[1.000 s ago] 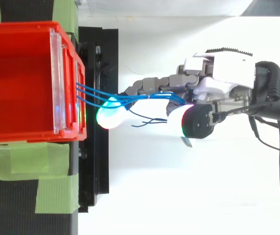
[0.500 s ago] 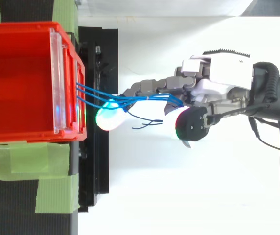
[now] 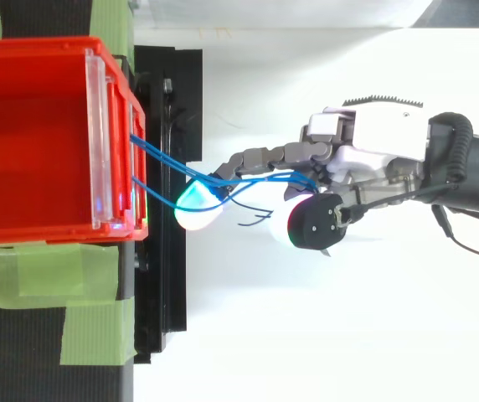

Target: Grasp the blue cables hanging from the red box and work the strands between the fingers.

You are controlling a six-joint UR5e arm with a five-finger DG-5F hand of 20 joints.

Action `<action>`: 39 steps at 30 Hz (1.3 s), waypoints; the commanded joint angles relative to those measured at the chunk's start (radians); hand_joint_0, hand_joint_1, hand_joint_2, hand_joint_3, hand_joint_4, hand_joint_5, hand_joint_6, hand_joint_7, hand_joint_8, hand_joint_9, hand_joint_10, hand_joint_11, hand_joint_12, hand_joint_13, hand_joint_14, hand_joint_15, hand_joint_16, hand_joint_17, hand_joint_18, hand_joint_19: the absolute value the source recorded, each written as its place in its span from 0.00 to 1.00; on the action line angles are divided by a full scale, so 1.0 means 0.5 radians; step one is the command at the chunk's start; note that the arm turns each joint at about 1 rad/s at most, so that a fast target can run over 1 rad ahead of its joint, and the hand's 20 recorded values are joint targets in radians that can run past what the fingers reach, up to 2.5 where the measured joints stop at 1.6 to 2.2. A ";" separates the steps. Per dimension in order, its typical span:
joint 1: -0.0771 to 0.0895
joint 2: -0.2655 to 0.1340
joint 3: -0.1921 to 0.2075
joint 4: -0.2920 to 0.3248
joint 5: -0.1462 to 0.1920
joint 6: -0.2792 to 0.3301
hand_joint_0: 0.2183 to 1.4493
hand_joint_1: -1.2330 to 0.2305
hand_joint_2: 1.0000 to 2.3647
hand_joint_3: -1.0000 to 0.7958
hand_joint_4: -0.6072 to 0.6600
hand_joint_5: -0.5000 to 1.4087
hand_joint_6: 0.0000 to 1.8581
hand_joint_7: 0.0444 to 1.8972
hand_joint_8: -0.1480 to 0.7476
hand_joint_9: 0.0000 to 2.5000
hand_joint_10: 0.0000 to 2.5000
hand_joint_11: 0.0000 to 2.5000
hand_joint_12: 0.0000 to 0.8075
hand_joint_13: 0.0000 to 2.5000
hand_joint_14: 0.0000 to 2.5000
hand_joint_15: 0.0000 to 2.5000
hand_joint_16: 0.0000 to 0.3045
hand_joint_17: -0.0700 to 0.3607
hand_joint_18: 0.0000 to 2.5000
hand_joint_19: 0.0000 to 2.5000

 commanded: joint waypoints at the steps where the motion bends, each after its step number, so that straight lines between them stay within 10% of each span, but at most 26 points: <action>1: 0.000 0.000 0.000 -0.005 0.000 0.000 0.40 0.48 0.00 0.00 0.79 0.36 0.00 0.37 0.71 0.70 1.00 1.00 0.76 0.78 1.00 0.64 0.87 0.62 1.00 0.24; 39: 0.000 0.000 0.000 -0.005 0.006 0.000 0.40 0.48 0.00 0.00 0.79 0.37 0.01 0.38 0.71 0.69 1.00 1.00 0.74 0.78 1.00 0.65 0.84 0.61 1.00 0.23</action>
